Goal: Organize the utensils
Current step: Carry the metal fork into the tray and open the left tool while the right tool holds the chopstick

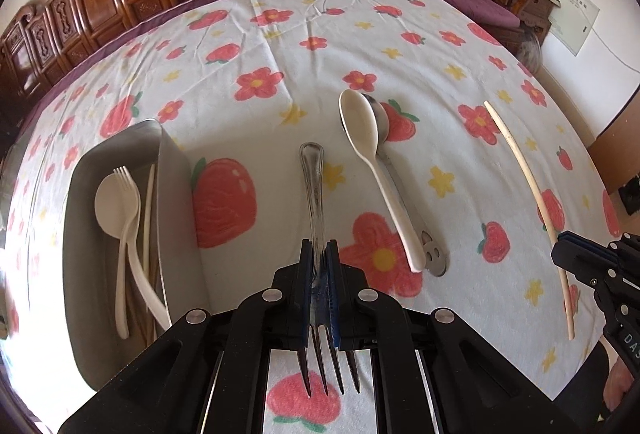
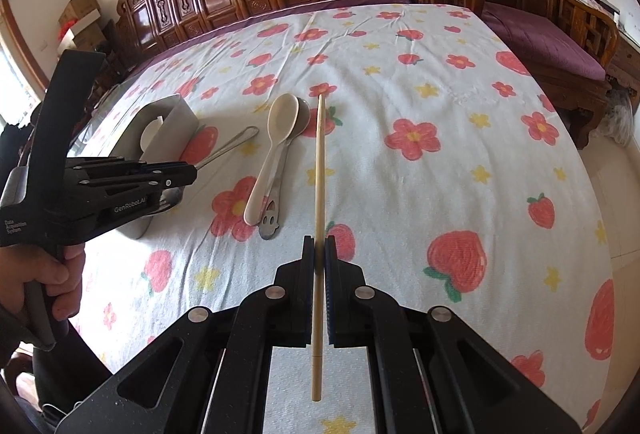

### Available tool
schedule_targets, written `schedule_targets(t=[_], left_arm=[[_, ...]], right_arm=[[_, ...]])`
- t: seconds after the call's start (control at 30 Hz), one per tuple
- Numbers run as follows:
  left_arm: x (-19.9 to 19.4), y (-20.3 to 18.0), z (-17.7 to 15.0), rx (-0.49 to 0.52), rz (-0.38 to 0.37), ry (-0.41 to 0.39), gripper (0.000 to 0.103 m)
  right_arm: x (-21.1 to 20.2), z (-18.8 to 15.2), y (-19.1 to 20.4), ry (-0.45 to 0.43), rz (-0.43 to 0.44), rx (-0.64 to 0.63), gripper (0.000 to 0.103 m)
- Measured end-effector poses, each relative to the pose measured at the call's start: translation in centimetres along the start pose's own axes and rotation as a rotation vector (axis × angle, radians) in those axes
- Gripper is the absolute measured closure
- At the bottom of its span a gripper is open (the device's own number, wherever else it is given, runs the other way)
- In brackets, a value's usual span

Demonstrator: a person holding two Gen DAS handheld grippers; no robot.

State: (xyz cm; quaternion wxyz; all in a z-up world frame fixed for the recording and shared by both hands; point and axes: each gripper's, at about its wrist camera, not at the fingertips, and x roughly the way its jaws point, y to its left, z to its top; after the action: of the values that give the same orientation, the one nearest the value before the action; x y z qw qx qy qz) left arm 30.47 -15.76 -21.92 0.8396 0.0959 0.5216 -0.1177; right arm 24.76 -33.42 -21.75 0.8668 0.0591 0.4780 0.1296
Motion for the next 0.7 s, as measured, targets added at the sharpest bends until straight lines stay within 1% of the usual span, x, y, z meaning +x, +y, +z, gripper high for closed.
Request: schedule_targets(t=[0.13,0.4,0.7], left_arm=[[-0.7,0.1,-0.2,0.006,-0.002,-0.011,0.097],[-3.3,0.7,-0.2,0.018,-0.006,-0.069,0.097],[-5.9,3.5,-0.7,-0.008,-0.028,-0.114,0.097]], right_arm=[[0.0,-0.1,0.4,0.0,0.004,-0.01,0.097],[-0.1,-0.1,2.2,-0.003,0.019,-0.046,0.097],[-0.2,1.9,5.2,-0.03,0.029,-0.08,0.097]])
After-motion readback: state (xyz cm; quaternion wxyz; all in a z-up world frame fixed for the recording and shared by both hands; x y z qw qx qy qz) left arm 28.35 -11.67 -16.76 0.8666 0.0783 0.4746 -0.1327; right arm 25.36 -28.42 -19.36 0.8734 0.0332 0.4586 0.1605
